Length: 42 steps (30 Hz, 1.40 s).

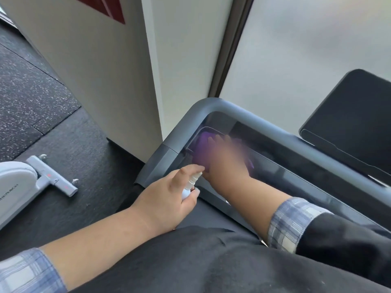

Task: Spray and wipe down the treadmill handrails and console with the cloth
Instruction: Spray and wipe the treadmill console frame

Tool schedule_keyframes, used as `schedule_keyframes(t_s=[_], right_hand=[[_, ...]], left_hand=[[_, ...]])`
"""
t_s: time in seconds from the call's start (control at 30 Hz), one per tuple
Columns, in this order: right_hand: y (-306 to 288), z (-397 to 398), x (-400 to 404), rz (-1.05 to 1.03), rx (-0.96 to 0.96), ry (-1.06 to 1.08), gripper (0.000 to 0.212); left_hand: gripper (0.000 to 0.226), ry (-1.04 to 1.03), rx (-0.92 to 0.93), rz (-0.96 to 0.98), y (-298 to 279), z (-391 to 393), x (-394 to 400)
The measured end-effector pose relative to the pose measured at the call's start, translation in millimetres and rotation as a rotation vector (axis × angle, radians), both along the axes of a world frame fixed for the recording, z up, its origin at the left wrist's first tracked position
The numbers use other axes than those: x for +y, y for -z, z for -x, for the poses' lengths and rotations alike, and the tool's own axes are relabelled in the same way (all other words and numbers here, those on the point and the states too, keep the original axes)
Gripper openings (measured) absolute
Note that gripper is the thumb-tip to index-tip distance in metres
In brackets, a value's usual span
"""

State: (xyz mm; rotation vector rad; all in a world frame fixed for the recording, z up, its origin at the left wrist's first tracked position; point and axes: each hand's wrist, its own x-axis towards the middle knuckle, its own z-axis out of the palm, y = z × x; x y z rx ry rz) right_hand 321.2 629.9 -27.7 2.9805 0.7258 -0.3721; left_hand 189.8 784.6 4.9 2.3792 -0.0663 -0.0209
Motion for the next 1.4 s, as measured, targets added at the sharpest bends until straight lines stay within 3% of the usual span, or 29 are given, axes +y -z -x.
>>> schedule_keyframes(t_s=[0.2,0.43,0.57,0.67,0.8,1.07,1.4], right_hand=[[4.9,28.7,-55.7,0.046,-0.014,0.024,0.106],[4.1,-10.8,17.5,-0.015,0.016,0.012,0.108],[8.2,-16.7,18.3,-0.047,0.002,-0.019,0.095],[11.2,-7.8,-15.3,-0.090,-0.025,-0.039,0.087],[11.3,6.1,-76.5,-0.110,-0.002,0.049,0.103],[16.6,46.8,-206.0,-0.140,-0.018,0.231,0.108],[13.5,98.8,-375.0,-0.183,-0.073,0.453,0.099]], left_hand=[[0.057,0.000,-0.002,0.012,1.8,1.5,6.5],[0.058,0.022,0.040,-0.001,-1.3,6.2,5.7],[0.058,0.076,0.050,-0.027,-9.4,-2.1,-11.3],[0.057,0.122,0.039,-0.046,-14.7,-9.0,-26.8],[0.057,0.223,0.025,-0.066,-17.6,-20.1,-66.2],[0.058,0.418,0.059,-0.107,-18.7,-30.8,-167.6],[0.057,0.578,0.075,-0.191,-19.0,-18.7,-288.8]])
